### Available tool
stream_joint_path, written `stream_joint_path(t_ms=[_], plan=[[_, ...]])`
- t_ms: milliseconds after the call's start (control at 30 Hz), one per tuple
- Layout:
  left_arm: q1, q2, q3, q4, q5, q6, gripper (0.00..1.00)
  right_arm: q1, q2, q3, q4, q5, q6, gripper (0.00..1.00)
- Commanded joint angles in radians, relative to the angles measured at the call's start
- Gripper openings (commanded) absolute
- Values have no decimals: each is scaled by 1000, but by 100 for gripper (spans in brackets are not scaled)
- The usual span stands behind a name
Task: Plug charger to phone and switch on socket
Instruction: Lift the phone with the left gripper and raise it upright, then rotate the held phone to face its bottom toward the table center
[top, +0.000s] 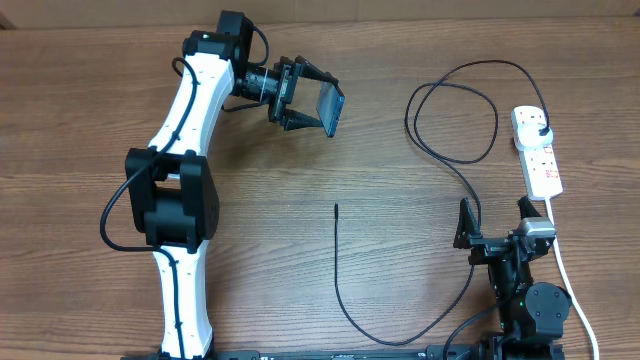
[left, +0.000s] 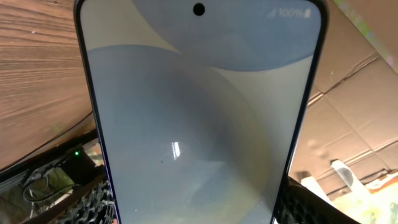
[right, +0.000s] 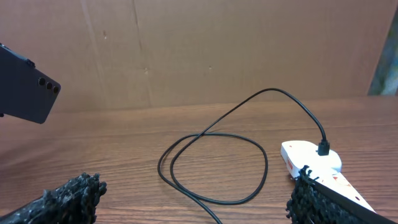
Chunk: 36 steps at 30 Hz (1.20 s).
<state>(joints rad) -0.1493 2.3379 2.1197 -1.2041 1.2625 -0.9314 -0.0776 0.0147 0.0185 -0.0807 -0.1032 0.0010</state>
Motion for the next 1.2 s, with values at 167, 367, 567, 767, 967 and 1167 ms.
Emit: stream_joint_path(t_ms=[167, 367, 567, 767, 967, 1167], plan=[[4, -5, 32, 0, 70, 19, 4, 5, -11, -10, 3, 9, 6, 100], [4, -5, 32, 0, 76, 19, 4, 5, -11, -10, 3, 9, 6, 100], [5, -5, 32, 0, 77, 19, 4, 5, -11, -10, 3, 9, 6, 100], [5, -4, 32, 0, 77, 19, 4, 5, -11, -10, 3, 9, 6, 100], [5, -5, 32, 0, 82, 19, 4, 5, -11, -10, 3, 9, 7, 100], [5, -4, 32, 0, 126, 34, 4, 5, -11, -10, 3, 9, 6, 100]])
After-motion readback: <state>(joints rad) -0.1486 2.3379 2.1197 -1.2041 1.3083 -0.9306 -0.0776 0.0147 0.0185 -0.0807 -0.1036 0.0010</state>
